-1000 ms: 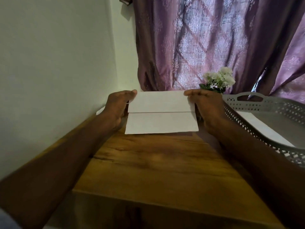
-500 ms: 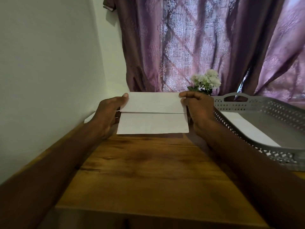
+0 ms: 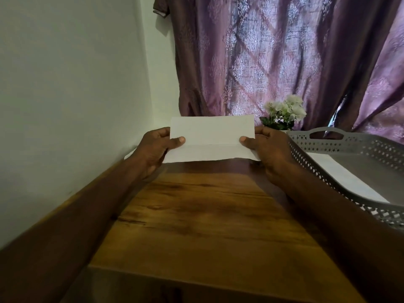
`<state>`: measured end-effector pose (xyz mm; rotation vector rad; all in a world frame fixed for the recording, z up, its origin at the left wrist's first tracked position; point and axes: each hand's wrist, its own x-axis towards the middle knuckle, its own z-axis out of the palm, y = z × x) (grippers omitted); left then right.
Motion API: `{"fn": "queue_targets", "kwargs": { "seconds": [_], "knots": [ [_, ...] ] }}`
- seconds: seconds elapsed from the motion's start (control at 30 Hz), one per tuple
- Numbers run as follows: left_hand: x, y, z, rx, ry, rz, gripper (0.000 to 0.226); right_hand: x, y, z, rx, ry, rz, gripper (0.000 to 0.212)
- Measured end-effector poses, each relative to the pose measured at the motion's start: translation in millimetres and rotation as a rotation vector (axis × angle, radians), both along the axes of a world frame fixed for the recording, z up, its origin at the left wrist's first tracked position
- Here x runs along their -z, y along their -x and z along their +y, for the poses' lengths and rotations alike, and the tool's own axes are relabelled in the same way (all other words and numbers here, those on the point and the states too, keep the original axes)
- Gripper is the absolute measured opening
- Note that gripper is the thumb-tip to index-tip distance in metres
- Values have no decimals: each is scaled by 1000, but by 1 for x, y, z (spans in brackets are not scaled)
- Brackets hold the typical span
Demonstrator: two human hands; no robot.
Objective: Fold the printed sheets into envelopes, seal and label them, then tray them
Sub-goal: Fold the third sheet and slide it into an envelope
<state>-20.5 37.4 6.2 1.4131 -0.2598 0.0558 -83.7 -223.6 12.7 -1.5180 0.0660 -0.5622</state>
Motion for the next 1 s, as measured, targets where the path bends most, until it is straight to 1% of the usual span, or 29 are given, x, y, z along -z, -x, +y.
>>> {"fn": "queue_targets", "kwargs": {
  "seconds": [0.13, 0.3, 0.43, 0.5, 0.57, 0.63, 0.7, 0.77, 0.8, 0.87, 0.93, 0.97, 1.0],
  "knots": [
    [1, -5, -2, 33, 0, 13, 44, 1, -3, -4, 10, -12, 4, 30],
    [1, -5, -2, 20, 13, 20, 42, 1, -5, -4, -5, -22, -11, 30],
    [0, -2, -2, -38, 28, 39, 28, 3, -6, -2, 9, 14, 8, 21],
    [-2, -1, -3, -66, 23, 50, 26, 3, -6, -2, 27, 10, 6, 28],
    [-2, 0, -3, -58, 51, 82, 19, 4, -7, -2, 34, -16, 17, 33],
    [-3, -2, -4, -20, 97, 105, 23, 3, -8, -3, 47, -48, 33, 35],
    [-5, -2, -3, 25, 165, 137, 33, -2, -6, -4, 30, -103, 68, 27],
    [-5, -3, 0, 63, 218, 141, 38, -7, -1, -4, -47, -196, 95, 21],
    [-5, -3, 0, 66, 213, 127, 36, -9, 2, -4, -76, -232, 99, 23],
    [-3, -3, 0, 33, 125, 90, 29, -8, 3, -3, -75, -251, 94, 24],
    [0, -4, -2, -6, 46, 68, 29, -6, 1, -2, -26, -196, 44, 21],
    [1, -5, -2, -18, 37, 72, 29, -4, 0, -2, -11, -154, 14, 22],
    [2, -4, -2, -32, 42, 80, 29, -3, -1, -2, -2, -118, 0, 27]
  ]
}}
